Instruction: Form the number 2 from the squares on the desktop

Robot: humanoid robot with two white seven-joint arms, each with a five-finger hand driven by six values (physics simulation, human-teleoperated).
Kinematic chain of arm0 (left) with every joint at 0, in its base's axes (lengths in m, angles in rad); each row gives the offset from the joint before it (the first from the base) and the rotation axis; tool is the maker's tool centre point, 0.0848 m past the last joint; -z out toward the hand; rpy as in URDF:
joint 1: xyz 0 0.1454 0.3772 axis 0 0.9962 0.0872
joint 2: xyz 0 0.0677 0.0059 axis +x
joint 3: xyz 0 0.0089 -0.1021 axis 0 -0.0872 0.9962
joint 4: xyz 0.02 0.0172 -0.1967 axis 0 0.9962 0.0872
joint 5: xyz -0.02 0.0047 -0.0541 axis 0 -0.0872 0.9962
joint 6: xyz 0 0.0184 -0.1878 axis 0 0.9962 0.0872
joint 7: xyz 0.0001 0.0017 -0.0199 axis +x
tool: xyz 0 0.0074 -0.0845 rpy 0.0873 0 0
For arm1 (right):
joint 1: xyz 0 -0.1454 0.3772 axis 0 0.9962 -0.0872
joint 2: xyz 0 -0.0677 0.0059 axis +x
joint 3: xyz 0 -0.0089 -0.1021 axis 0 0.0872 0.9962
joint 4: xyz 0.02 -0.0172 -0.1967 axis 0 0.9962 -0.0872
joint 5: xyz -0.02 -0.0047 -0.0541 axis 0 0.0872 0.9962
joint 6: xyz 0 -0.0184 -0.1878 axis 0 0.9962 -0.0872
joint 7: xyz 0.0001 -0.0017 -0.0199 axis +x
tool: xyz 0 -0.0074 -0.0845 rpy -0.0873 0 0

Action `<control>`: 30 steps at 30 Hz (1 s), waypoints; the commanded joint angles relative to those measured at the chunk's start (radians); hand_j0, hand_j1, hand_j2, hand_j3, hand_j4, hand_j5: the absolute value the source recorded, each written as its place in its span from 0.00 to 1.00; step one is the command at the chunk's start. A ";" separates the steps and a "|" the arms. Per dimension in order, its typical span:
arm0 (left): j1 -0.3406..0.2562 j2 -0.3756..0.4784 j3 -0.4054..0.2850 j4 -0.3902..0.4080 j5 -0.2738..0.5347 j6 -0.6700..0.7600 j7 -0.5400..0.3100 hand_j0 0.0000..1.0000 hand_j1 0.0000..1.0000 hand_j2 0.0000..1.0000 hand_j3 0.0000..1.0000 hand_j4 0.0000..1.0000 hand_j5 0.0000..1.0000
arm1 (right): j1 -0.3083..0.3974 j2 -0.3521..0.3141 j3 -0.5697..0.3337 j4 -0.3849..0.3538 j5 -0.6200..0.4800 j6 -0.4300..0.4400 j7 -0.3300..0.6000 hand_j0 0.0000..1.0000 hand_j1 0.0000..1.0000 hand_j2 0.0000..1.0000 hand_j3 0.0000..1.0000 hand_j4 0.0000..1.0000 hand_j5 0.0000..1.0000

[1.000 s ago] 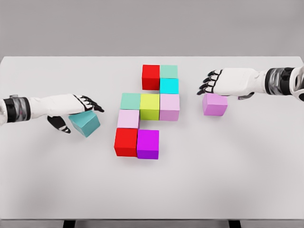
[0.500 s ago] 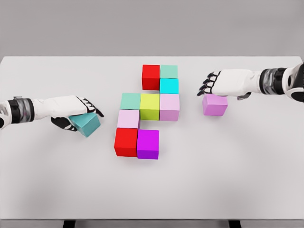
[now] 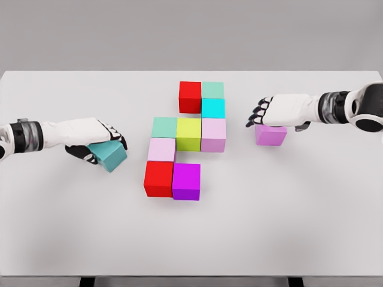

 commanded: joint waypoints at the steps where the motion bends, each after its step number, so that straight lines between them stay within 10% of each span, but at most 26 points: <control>1: 0.000 0.000 -0.004 0.000 0.003 0.004 -0.001 0.51 0.51 0.51 0.51 0.51 0.51 | 0.000 0.000 0.001 0.001 -0.002 0.002 0.000 1.00 1.00 1.00 1.00 1.00 1.00; 30: -0.181 -0.262 -0.001 0.402 0.115 0.182 -0.004 0.39 0.39 0.39 0.39 0.39 0.39 | -0.006 0.038 0.008 0.077 0.040 0.002 0.000 1.00 1.00 1.00 1.00 1.00 1.00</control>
